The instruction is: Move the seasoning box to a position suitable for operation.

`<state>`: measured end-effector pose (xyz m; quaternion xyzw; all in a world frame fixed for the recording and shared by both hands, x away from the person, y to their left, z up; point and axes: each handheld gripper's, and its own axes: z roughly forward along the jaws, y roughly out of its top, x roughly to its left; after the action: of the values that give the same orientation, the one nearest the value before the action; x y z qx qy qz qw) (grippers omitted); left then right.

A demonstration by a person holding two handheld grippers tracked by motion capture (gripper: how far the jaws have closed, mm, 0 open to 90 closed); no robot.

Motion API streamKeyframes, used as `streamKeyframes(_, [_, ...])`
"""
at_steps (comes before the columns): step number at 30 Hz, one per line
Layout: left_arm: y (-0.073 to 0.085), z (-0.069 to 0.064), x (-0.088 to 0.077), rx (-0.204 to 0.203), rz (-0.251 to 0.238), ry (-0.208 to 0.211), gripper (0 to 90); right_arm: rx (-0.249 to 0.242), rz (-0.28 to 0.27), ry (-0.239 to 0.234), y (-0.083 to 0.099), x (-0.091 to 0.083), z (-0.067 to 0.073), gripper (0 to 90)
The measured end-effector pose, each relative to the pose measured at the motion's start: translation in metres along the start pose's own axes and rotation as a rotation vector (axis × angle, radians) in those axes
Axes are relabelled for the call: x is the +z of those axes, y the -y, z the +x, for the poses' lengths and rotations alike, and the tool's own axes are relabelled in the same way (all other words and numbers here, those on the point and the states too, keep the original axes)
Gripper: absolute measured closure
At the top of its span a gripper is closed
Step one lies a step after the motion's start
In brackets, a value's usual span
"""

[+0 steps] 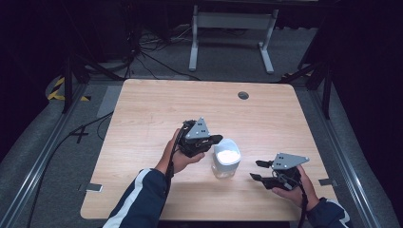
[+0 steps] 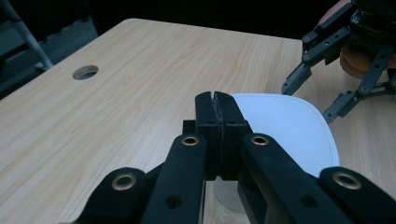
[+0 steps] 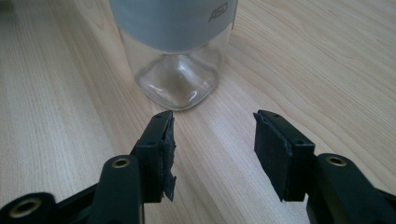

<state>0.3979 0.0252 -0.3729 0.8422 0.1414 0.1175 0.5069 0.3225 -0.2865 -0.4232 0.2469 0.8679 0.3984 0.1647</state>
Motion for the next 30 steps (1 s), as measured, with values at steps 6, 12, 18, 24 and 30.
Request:
streamKeyframes(6, [0.000, 0.002, 0.008, -0.005, 0.014, 0.012, 89.9, -0.004, 0.007, 0.005, 0.001, 0.001, -0.001, 47.0])
streamKeyframes(12, [0.001, 0.004, 0.014, -0.005, 0.037, 0.002, 89.9, -0.006, 0.016, 0.004, 0.001, 0.001, -0.001, 46.2])
streamKeyframes(18, [0.001, 0.007, 0.019, -0.012, 0.035, 0.008, 89.9, -0.009, 0.017, 0.005, 0.001, 0.002, 0.000, 45.9])
streamKeyframes(24, [0.000, 0.010, 0.021, -0.012, 0.031, 0.006, 89.9, -0.008, 0.016, 0.004, 0.001, 0.002, 0.000, 45.7])
streamKeyframes(30, [0.002, 0.013, 0.021, -0.015, 0.024, 0.007, 90.0, -0.010, 0.014, 0.006, 0.000, 0.002, 0.000, 45.7])
